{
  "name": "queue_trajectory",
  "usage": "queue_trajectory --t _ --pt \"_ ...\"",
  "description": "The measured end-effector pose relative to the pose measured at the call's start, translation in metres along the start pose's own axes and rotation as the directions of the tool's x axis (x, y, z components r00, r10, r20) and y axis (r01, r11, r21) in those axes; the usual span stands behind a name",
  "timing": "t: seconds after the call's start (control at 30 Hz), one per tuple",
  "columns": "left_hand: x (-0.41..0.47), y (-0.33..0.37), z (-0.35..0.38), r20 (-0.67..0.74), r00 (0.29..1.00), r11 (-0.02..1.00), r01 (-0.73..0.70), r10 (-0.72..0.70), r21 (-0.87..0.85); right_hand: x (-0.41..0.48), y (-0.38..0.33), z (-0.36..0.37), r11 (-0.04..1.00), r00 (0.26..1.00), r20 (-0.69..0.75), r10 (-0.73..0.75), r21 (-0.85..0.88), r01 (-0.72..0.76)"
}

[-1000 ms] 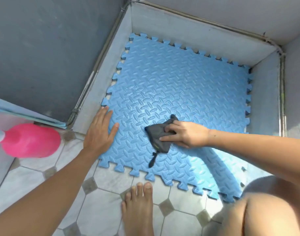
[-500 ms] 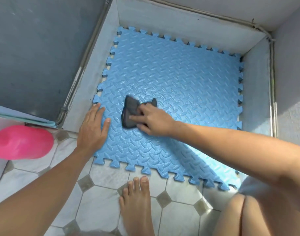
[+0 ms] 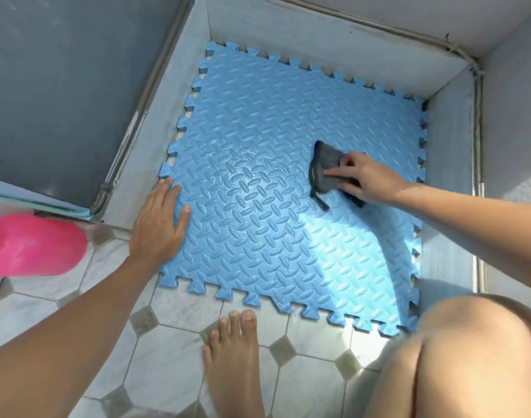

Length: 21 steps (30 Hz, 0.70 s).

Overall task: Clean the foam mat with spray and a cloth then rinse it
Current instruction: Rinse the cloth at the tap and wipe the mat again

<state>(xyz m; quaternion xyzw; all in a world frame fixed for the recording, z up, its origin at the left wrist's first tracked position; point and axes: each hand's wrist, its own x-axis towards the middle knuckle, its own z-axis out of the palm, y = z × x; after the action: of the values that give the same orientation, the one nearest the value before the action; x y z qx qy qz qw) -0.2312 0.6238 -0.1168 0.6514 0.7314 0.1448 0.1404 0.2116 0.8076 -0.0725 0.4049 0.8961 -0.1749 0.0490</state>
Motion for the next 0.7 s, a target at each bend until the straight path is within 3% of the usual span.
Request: queue_trajectory --t 0.03,0.1,0.13,0.17,0.23,0.27,0.3,0.37,0.43,0.5,0.53,0.63,0.7 --pt "0.000 0.000 0.000 -0.002 1.000 1.000 -0.004 0.004 -0.004 0.009 -0.002 0.000 0.973 0.969 -0.090 0.229 0.047 -0.225" --pt "0.001 -0.002 -0.001 -0.006 1.000 1.000 -0.008 0.008 -0.010 0.028 -0.031 0.007 0.806 0.791 -0.179 0.586 0.226 -0.546" --pt "0.000 -0.003 -0.001 -0.007 1.000 1.000 -0.008 0.008 -0.010 0.035 -0.053 0.014 0.740 0.725 -0.173 0.666 0.276 -0.614" --pt "0.000 -0.003 -0.001 -0.008 1.000 1.000 -0.008 0.008 -0.010 0.038 -0.075 0.021 0.725 0.717 -0.155 0.680 0.293 -0.623" --pt "0.000 -0.002 -0.001 -0.004 1.000 1.000 -0.012 0.012 -0.009 0.027 -0.112 0.032 0.866 0.871 -0.124 0.475 0.241 -0.438" --pt "0.000 -0.001 -0.001 -0.002 1.000 1.000 -0.013 0.013 -0.009 0.015 -0.123 0.035 0.949 0.960 -0.081 0.269 0.194 -0.250" --pt "0.000 -0.001 -0.001 -0.001 1.000 1.000 -0.016 0.016 -0.009 0.002 -0.128 0.034 0.985 0.999 -0.006 0.054 0.167 -0.052" --pt "0.001 -0.001 -0.002 -0.001 1.000 1.000 -0.015 0.015 -0.013 -0.026 -0.123 0.028 0.947 0.935 0.195 -0.295 0.187 0.260" --pt "-0.001 -0.002 -0.002 0.006 1.000 1.000 -0.009 0.009 -0.012 -0.055 -0.106 0.024 0.885 0.787 0.407 -0.464 0.172 0.433" --pt "-0.001 -0.001 -0.002 0.006 1.000 1.000 -0.013 0.013 -0.015 -0.082 -0.074 0.019 0.846 0.692 0.527 -0.493 0.107 0.522" --pt "0.000 0.000 -0.003 0.003 1.000 1.000 -0.013 0.013 -0.020 -0.091 -0.054 0.013 0.847 0.696 0.538 -0.475 0.065 0.528" --pt "0.000 0.001 -0.002 0.003 1.000 1.000 -0.007 0.007 -0.015 -0.094 0.005 -0.007 0.949 0.864 0.434 -0.254 -0.062 0.310" --pt "0.001 0.001 -0.001 0.000 1.000 1.000 0.001 -0.001 -0.014 -0.082 0.031 -0.016 0.992 0.965 0.254 0.071 -0.121 -0.042"
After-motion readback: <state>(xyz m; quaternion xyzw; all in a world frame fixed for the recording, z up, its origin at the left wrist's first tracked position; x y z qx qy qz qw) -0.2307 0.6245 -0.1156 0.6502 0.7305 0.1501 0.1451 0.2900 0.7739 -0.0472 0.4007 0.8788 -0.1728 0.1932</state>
